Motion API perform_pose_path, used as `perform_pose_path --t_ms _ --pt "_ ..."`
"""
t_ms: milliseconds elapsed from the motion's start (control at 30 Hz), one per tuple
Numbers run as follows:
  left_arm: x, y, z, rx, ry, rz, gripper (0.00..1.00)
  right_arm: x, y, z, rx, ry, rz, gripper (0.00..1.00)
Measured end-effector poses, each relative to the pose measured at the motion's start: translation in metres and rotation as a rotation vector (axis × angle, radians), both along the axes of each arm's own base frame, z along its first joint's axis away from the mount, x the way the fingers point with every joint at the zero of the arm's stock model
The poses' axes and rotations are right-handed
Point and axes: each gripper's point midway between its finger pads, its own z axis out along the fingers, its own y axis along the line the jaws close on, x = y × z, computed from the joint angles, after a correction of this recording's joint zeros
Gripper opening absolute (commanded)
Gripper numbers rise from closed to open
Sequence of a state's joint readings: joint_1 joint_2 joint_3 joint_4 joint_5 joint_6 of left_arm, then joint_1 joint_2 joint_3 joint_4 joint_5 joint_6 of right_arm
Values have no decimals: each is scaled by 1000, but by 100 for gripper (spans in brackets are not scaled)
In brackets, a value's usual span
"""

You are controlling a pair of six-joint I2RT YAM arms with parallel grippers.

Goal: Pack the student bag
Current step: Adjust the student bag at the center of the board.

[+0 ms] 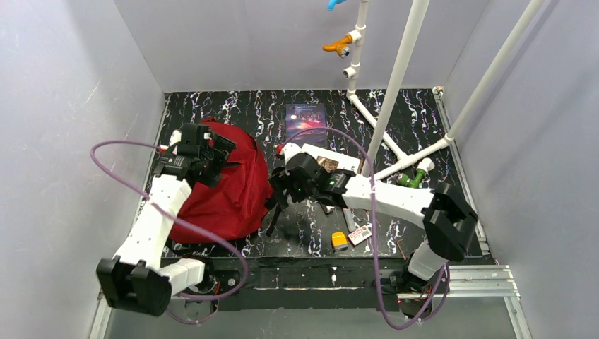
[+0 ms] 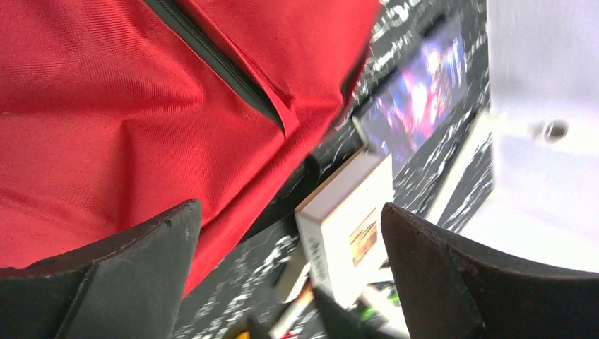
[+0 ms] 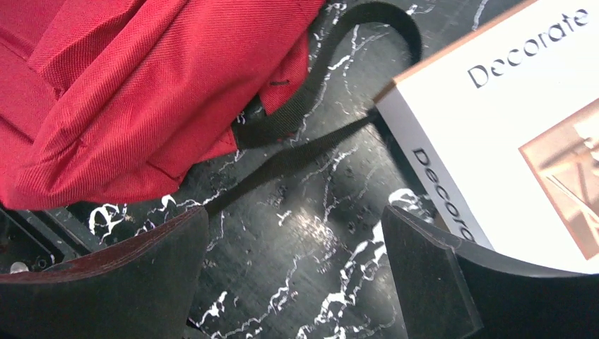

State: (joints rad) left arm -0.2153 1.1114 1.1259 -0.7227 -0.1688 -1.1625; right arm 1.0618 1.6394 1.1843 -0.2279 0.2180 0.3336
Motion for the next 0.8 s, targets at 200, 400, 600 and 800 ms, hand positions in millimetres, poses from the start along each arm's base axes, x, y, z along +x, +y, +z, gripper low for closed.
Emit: perform_pose_path --t_ms 200,400,600,800 --pt "45 21 -72 -223 163 270 98 4 -22 20 63 -25 -38 100" --pt "81 24 -107 -216 306 347 68 4 -32 10 54 -11 -50 100" --pt "83 25 -134 -168 428 321 0 5 -34 7 52 -2 -51 100" --pt "93 34 -101 23 374 74 0 5 -36 18 75 -17 -53 100"
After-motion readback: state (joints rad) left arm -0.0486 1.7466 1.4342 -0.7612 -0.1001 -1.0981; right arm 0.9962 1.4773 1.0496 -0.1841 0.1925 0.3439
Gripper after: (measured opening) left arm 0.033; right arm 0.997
